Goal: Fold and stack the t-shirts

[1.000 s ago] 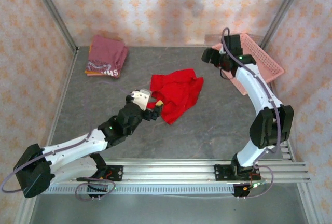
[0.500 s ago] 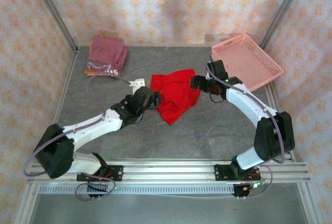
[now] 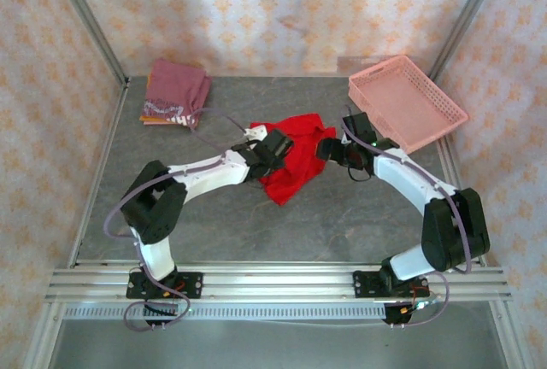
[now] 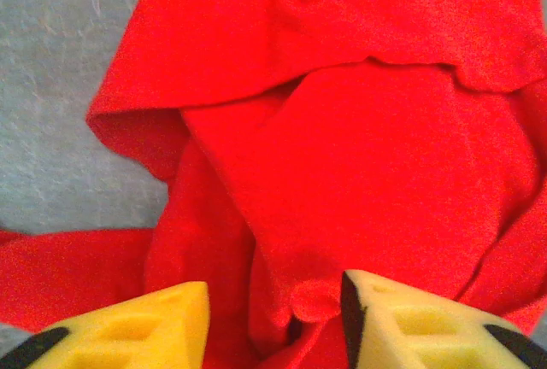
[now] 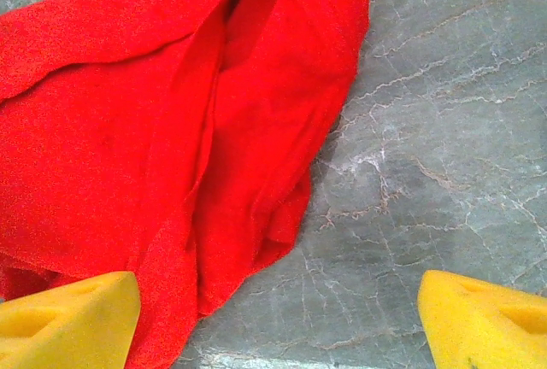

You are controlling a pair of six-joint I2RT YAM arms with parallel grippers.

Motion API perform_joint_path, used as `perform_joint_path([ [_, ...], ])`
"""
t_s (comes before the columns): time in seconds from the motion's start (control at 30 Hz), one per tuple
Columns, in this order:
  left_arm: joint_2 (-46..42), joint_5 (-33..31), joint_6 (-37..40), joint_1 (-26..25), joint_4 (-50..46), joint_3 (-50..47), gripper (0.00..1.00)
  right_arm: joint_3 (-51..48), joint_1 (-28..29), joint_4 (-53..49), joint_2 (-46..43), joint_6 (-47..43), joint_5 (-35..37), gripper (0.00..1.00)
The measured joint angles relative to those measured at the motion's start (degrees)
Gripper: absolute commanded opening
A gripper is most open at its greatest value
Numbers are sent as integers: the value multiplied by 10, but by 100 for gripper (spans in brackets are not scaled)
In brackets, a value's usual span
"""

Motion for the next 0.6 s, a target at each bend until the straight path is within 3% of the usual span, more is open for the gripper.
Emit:
perform_joint_path([
  [0.2,56,8,-18,0,-6,47,16,-7,-7,3,-2,20,7,84],
  [0.27,71,12,-21,0,-8,65,0,-7,-11,10,2,26,7,84],
  [0.6,70,12,-14,1,-11,59,0,27,-29,27,90,42,4,80],
])
